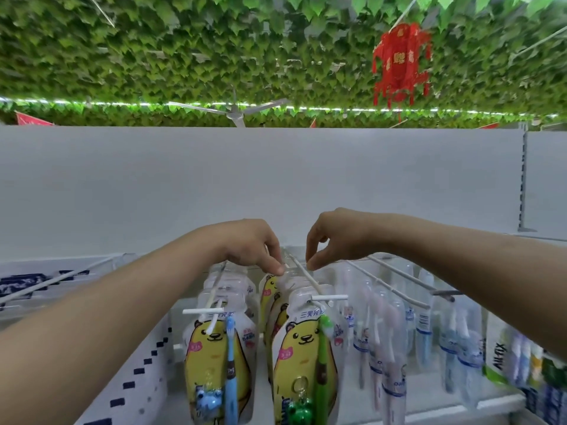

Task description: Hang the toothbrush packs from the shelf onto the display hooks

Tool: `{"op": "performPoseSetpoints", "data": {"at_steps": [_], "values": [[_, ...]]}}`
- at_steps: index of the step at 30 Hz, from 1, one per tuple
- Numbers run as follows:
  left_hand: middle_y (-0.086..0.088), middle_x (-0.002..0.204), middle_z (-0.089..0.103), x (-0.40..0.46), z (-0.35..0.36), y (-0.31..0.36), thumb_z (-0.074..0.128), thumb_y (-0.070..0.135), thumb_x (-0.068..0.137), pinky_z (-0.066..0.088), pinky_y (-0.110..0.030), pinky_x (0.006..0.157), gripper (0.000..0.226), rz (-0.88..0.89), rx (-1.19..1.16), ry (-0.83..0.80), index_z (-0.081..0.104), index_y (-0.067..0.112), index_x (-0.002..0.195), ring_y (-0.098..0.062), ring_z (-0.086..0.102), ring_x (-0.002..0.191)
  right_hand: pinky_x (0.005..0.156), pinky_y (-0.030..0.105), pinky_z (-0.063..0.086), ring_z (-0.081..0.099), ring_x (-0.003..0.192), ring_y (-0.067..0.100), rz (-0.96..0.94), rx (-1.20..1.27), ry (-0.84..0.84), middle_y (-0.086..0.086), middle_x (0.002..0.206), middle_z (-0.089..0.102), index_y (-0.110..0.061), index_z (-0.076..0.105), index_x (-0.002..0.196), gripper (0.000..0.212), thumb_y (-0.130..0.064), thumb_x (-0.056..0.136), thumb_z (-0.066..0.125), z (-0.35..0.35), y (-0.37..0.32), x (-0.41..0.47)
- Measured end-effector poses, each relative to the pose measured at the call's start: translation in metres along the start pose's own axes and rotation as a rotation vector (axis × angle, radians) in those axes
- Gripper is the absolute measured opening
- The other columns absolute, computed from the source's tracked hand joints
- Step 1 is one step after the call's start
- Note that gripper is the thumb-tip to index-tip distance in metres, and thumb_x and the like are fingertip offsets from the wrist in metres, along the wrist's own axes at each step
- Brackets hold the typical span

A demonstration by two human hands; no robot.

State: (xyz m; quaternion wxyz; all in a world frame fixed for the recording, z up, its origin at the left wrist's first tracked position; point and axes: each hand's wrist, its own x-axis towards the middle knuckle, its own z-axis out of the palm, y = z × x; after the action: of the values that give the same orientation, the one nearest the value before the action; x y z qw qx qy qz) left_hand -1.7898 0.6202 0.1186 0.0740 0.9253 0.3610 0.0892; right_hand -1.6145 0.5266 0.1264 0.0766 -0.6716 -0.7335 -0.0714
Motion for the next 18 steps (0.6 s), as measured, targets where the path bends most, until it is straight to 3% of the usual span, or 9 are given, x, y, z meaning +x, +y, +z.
{"op": "performPoseSetpoints", "data": {"at_steps": [5, 8, 11, 18], "values": [[0.018, 0.078, 0.064, 0.015, 0.006, -0.004, 0.080, 0.039, 0.079, 0.042, -0.024, 0.074, 0.010, 0.043, 0.025, -0.010, 0.073, 0.031, 0.080, -0.004, 0.057, 0.081, 0.088, 0.027, 0.047, 0.061, 0.114, 0.016, -0.002, -0.066, -0.071, -0.001, 0.117, 0.070, -0.024, 0.078, 0.105, 0.023, -0.038, 0.086, 0.076, 0.011, 0.002, 0.021], [0.017, 0.069, 0.059, 0.022, 0.008, -0.003, 0.079, 0.037, 0.080, 0.037, -0.023, 0.064, 0.019, 0.053, 0.064, -0.009, 0.066, 0.031, 0.068, -0.003, 0.051, 0.071, 0.092, 0.030, 0.049, 0.062, 0.113, 0.016, -0.017, -0.075, -0.097, 0.000, 0.116, 0.071, -0.022, 0.078, 0.104, 0.022, -0.036, 0.087, 0.075, 0.014, 0.005, 0.029], [0.015, 0.066, 0.057, 0.029, 0.007, -0.003, 0.079, 0.036, 0.080, 0.036, -0.023, 0.060, 0.022, 0.044, 0.106, -0.009, 0.063, 0.030, 0.066, -0.004, 0.049, 0.067, 0.086, 0.027, 0.047, 0.063, 0.111, 0.016, -0.024, -0.073, -0.112, -0.001, 0.113, 0.072, -0.022, 0.078, 0.104, 0.023, -0.036, 0.087, 0.075, 0.015, 0.008, 0.037], [0.015, 0.078, 0.062, 0.043, 0.008, -0.007, 0.080, 0.035, 0.080, 0.043, -0.025, 0.074, 0.014, 0.006, 0.114, -0.009, 0.068, 0.027, 0.079, -0.010, 0.056, 0.084, 0.082, 0.023, 0.042, 0.063, 0.109, 0.016, -0.017, -0.068, -0.123, -0.001, 0.111, 0.073, -0.020, 0.077, 0.106, 0.025, -0.037, 0.088, 0.075, 0.019, 0.014, 0.056]]}}
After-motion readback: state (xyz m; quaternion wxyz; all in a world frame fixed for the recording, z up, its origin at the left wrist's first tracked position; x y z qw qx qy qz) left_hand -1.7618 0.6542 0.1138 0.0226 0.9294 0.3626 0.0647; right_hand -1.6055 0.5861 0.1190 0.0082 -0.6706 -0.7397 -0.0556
